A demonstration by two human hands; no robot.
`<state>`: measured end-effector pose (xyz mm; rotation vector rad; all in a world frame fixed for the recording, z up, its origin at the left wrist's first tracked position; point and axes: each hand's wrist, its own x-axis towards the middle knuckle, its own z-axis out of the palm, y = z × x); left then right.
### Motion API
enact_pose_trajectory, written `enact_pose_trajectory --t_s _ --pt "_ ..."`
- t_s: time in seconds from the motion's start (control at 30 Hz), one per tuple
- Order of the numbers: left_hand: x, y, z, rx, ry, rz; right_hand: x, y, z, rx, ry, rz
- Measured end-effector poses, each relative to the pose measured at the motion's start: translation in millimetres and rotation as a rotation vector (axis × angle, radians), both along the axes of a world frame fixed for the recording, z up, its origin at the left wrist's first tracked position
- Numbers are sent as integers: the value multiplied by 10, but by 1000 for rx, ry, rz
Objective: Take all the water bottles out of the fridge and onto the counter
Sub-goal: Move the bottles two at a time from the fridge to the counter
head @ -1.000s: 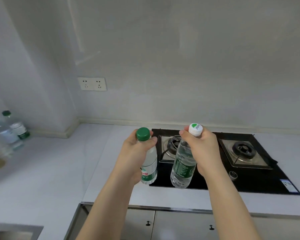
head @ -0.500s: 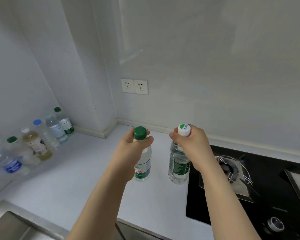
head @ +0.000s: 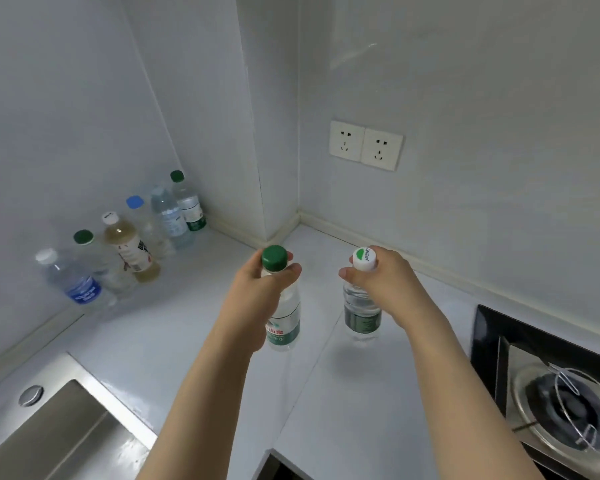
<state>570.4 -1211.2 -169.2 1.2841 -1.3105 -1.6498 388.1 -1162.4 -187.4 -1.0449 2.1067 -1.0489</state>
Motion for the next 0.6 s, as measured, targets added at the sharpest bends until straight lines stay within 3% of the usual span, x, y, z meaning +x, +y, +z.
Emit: enact_pose_trajectory --t_s 0.33,0.6 --pt "816 -1468 -460 12 -32 161 810 -1636 -374 139 35 207" --pt "1230 -2351 -868 -47 -31 266 1247 -2830 -611 45 -182 273"
